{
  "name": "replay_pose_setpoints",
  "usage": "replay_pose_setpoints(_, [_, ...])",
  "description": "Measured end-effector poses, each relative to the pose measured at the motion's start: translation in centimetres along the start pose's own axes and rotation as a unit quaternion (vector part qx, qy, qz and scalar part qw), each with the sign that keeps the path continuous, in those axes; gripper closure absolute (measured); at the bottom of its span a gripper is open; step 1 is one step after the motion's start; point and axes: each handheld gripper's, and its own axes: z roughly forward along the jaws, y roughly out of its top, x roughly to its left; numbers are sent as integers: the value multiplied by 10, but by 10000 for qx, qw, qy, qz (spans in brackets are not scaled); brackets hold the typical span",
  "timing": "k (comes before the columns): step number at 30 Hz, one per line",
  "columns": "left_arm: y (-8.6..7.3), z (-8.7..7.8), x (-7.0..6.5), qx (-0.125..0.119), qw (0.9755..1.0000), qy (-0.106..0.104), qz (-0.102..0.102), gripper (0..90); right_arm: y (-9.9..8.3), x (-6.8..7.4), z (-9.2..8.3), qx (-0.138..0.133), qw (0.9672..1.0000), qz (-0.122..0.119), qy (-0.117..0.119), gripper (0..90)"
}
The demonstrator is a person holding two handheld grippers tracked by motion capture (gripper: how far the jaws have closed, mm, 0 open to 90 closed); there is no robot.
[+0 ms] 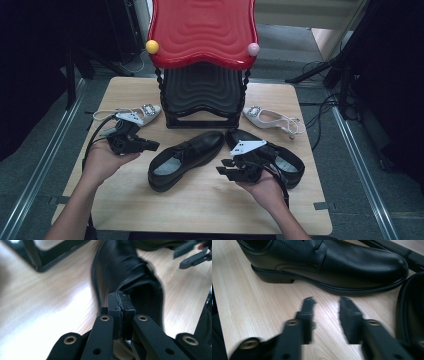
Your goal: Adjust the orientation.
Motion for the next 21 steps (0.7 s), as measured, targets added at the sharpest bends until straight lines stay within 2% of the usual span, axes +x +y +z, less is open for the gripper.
replay_pose_setpoints(1, [-2, 3, 4, -15, 10000, -74, -7, 900, 2, 1, 1, -2, 10000, 12, -10, 796])
replay_pose_setpoints(2, [-4, 12, 11, 45, 9998, 130, 126, 900, 6, 1, 3, -39, 10000, 16, -29, 848])
replay_pose_setpoints(4, [-4, 16, 15, 71, 9997, 169, 174, 900, 12, -1, 5, -54, 9999, 89, 2, 898])
replay_pose_setpoints(5, [-6, 21, 18, 22, 9998, 132, 159, 900, 12, -1, 5, -54, 9999, 89, 2, 898])
replay_pose_setpoints(6, [-8, 31, 25, 55, 9999, -116, -4, 900, 19, -3, 7, -55, 9999, 136, 30, 900])
replay_pose_setpoints(8, [-11, 43, 28, 247, 9997, -36, 23, 900, 23, -3, 11, -111, 9998, 142, 37, 900])
replay_pose_setpoints(11, [-14, 53, 28, 394, 9992, -48, 75, 900, 22, -3, 23, -257, 9996, 120, -13, 900])
replay_pose_setpoints(13, [-14, 55, 26, 322, 9994, -122, 84, 900, 20, -3, 33, -353, 9991, 238, -26, 900])
replay_pose_setpoints(14, [-13, 57, 25, 311, 9993, -172, 70, 900, 21, -2, 38, -306, 9991, 284, 34, 900])
replay_pose_setpoints(16, [-12, 61, 21, 369, 9992, -65, 114, 900, 22, 2, 47, -185, 9995, 242, 70, 900])
replay_pose_setpoints(18, [-11, 61, 21, 372, 9992, -79, 77, 900, 22, 7, 54, -75, 9996, 237, 137, 900])
replay_pose_setpoints(21, [-13, 62, 21, 333, 9993, -145, 54, 900, 20, 12, 61, 28, 9999, 105, 82, 900])
